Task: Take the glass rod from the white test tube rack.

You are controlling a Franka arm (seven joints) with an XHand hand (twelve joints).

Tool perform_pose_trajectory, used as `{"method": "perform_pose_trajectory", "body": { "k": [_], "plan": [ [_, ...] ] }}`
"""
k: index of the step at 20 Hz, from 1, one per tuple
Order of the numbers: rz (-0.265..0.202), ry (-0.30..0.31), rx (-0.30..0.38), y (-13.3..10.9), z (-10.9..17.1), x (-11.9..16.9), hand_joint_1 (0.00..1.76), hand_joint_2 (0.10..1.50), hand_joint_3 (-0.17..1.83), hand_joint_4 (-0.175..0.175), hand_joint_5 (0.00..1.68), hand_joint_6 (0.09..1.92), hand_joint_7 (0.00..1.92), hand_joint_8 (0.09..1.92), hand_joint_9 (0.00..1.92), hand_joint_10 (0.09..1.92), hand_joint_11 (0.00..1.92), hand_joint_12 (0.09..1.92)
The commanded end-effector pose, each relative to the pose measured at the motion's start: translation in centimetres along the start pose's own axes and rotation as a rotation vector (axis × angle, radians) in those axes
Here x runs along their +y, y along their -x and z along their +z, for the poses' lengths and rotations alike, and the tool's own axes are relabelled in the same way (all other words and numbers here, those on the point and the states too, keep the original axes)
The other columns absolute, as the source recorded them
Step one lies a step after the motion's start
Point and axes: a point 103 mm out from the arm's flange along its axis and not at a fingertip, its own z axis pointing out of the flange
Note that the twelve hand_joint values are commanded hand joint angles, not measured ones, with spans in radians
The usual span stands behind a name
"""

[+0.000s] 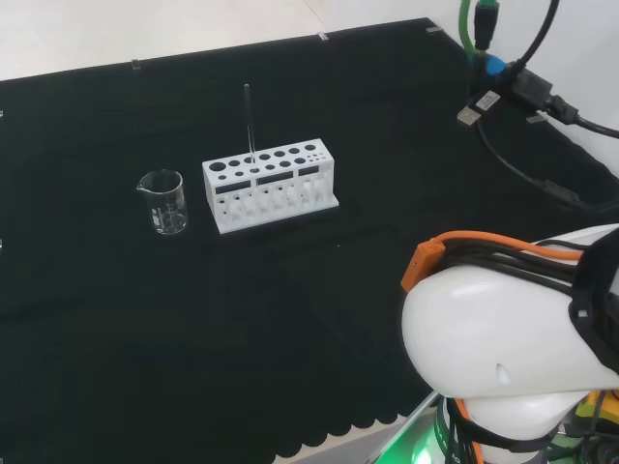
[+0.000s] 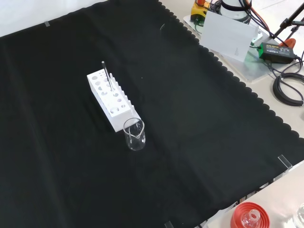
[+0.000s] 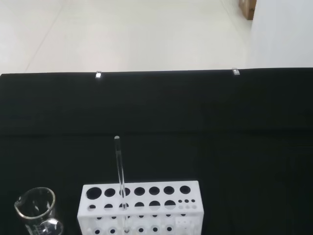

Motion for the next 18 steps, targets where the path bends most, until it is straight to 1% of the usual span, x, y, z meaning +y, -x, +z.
{"method": "perform_pose_trajectory", "body": {
  "k": [1, 6, 8, 10, 12, 16, 18],
  "plan": [
    [-0.035, -0.009, 0.006, -1.3, 0.8, 2.0, 0.47, 0.91, -0.11, 0.055, 0.08, 0.09, 0.0, 0.54, 0.06, 0.96, 0.07, 1.5],
    [-0.056, -0.05, 0.023, -2.2, 2.2, 3.8, 0.47, 0.91, -0.11, 0.055, 0.09, 0.09, 0.0, 0.57, 0.08, 0.97, 0.09, 1.5],
    [-0.072, -0.04, 0.034, -2.5, 2.8, 4.5, 0.47, 0.91, -0.11, 0.053, 0.1, 0.09, 0.0, 0.6, 0.09, 0.97, 0.11, 1.5],
    [-0.084, -0.046, 0.052, -2.9, 3.3, 5.1, 0.48, 0.91, -0.11, 0.05, 0.12, 0.09, 0.0, 0.67, 0.12, 0.97, 0.13, 1.49],
    [-0.095, -0.056, 0.048, -3.3, 3.8, 5.7, 0.49, 0.91, -0.11, 0.047, 0.14, 0.09, 0.0, 0.73, 0.14, 0.96, 0.15, 1.49],
    [-0.113, -0.072, 0.038, -3.9, 4.7, 6.7, 0.5, 0.91, -0.11, 0.045, 0.16, 0.09, 0.0, 0.76, 0.15, 0.96, 0.17, 1.49],
    [-0.127, -0.069, 0.039, -4.2, 5.0, 7.1, 0.51, 0.91, -0.12, 0.044, 0.17, 0.09, 0.0, 0.78, 0.17, 0.97, 0.19, 1.48]
  ]
}}
